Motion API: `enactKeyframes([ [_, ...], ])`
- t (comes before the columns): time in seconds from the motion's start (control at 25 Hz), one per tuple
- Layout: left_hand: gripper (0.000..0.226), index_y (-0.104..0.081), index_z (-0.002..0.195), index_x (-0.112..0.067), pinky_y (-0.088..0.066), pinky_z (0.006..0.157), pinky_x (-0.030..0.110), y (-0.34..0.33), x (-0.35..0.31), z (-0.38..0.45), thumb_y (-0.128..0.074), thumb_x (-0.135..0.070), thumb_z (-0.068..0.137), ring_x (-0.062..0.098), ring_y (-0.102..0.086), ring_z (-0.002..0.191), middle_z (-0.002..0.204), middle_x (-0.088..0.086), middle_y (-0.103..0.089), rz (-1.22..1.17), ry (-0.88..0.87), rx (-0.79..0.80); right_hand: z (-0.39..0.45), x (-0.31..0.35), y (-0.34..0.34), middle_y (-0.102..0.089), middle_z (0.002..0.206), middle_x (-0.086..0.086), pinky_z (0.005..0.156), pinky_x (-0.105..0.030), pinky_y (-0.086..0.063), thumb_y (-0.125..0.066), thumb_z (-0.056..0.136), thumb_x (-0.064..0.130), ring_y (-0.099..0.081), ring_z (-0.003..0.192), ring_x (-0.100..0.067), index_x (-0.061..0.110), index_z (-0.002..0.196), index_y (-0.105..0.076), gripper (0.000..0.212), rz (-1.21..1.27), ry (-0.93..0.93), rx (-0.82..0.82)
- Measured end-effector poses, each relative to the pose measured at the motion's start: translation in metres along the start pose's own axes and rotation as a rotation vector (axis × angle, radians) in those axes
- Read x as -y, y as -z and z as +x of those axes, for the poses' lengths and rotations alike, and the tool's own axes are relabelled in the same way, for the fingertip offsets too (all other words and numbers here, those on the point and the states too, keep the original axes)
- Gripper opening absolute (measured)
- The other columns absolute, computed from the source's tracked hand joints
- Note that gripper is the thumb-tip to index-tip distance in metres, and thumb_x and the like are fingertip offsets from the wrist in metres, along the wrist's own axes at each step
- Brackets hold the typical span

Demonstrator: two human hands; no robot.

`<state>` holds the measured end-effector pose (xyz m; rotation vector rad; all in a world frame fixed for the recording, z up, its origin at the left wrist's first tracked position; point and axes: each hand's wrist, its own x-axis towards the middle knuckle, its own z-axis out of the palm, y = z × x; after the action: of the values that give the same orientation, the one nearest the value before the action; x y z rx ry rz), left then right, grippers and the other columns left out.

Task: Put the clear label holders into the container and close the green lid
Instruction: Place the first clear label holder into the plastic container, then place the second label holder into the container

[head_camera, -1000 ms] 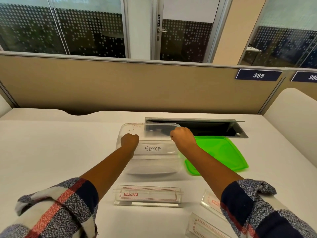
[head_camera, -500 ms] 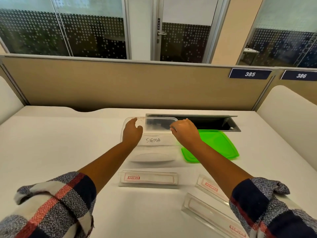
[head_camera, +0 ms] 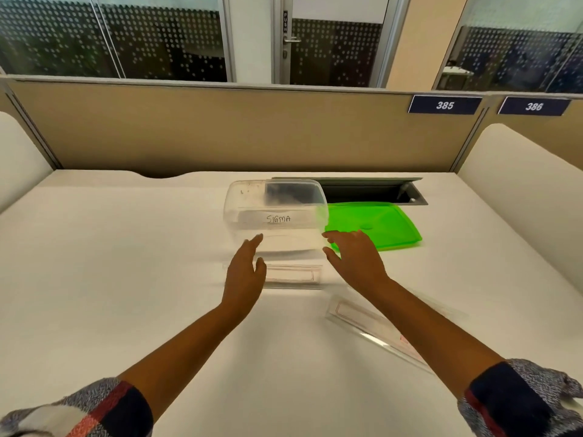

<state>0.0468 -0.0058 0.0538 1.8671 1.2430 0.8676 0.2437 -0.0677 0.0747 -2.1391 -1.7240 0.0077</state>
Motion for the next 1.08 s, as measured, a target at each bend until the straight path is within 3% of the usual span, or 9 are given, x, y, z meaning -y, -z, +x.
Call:
enactKeyframes([
  [0.16,0.043,-0.053,0.126,-0.014,-0.038,0.101,0.023,-0.009,0.022,-0.036,-0.040,0.004,0.090,0.020,-0.055,0.118,0.128,0.005,-0.059,-0.031,-0.001,0.031,-0.040,-0.011,-0.007,-0.066,0.118,-0.005,0.099,-0.038,-0.038,-0.038,0.089,0.051,-0.058,0.110,-0.026,0.015,0.121,-0.059,0.052,0.072,-0.081,0.040],
  [0.24,0.041,-0.054,0.127,-0.015,-0.038,0.105,0.028,-0.013,0.036,-0.046,-0.040,0.001,0.091,0.020,-0.054,0.120,0.129,0.004,-0.059,0.026,0.031,0.087,-0.055,-0.019,-0.012,-0.066,0.118,-0.003,0.097,-0.036,-0.041,-0.021,0.082,0.066,-0.059,0.109,-0.023,0.018,0.120,-0.059,0.073,0.082,-0.110,0.083],
  [0.36,0.038,-0.050,0.131,-0.014,-0.031,0.109,0.028,-0.013,0.056,-0.050,-0.040,-0.008,0.094,0.020,-0.048,0.127,0.136,0.004,-0.054,0.164,0.046,0.149,-0.071,-0.028,-0.017,-0.068,0.113,0.000,0.088,-0.031,-0.045,-0.021,0.081,0.071,-0.062,0.102,-0.019,0.020,0.116,-0.061,0.073,0.078,-0.141,0.109],
  [0.48,0.041,-0.045,0.135,-0.014,-0.027,0.111,0.029,-0.010,0.075,-0.051,-0.040,-0.012,0.095,0.021,-0.043,0.131,0.141,0.004,-0.049,0.315,0.000,0.192,-0.081,-0.032,-0.021,-0.068,0.114,0.004,0.084,-0.028,-0.045,-0.007,0.066,0.087,-0.062,0.102,-0.016,0.024,0.115,-0.061,0.096,0.054,-0.118,0.165],
  [0.6,0.045,-0.054,0.128,-0.012,-0.036,0.107,0.034,-0.007,0.085,-0.055,-0.034,-0.024,0.090,0.024,-0.052,0.125,0.134,0.006,-0.056,0.513,-0.187,0.248,-0.085,-0.033,-0.026,-0.066,0.120,0.005,0.088,-0.028,-0.044,-0.040,0.080,0.069,-0.060,0.108,-0.016,0.026,0.118,-0.059,0.061,-0.035,-0.093,0.194],
  [0.68,0.048,-0.064,0.116,-0.010,-0.048,0.093,0.041,-0.007,0.087,-0.055,-0.034,-0.028,0.083,0.025,-0.064,0.111,0.121,0.007,-0.066,0.594,-0.244,0.256,-0.085,-0.033,-0.029,-0.066,0.120,0.004,0.088,-0.028,-0.044,-0.051,0.086,0.053,-0.061,0.108,-0.017,0.025,0.119,-0.059,0.044,-0.058,-0.073,0.178],
  [0.8,0.045,-0.067,0.111,-0.011,-0.053,0.085,0.041,-0.005,0.081,-0.054,-0.037,-0.028,0.082,0.022,-0.067,0.105,0.115,0.005,-0.070,0.653,-0.232,0.277,-0.082,-0.031,-0.033,-0.069,0.114,0.003,0.084,-0.027,-0.045,-0.050,0.089,0.047,-0.062,0.104,-0.017,0.025,0.115,-0.061,0.037,-0.072,-0.061,0.173],
  [0.92,0.046,-0.066,0.113,-0.011,-0.051,0.089,0.041,-0.006,0.085,-0.054,-0.036,-0.030,0.083,0.022,-0.065,0.108,0.118,0.005,-0.068,0.662,-0.245,0.282,-0.080,-0.028,-0.034,-0.072,0.104,0.003,0.076,-0.026,-0.046,-0.048,0.091,0.046,-0.064,0.097,-0.016,0.027,0.112,-0.060,0.031,-0.071,-0.107,0.199],
  [1.08,0.047,-0.065,0.114,-0.012,-0.050,0.091,0.040,-0.008,0.086,-0.054,-0.035,-0.031,0.084,0.022,-0.064,0.109,0.119,0.004,-0.068,0.654,-0.251,0.259,-0.082,-0.028,-0.034,-0.070,0.109,-0.001,0.079,-0.030,-0.048,-0.043,0.093,0.047,-0.064,0.101,-0.021,0.030,0.120,-0.054,0.034,-0.099,-0.123,0.203],
])
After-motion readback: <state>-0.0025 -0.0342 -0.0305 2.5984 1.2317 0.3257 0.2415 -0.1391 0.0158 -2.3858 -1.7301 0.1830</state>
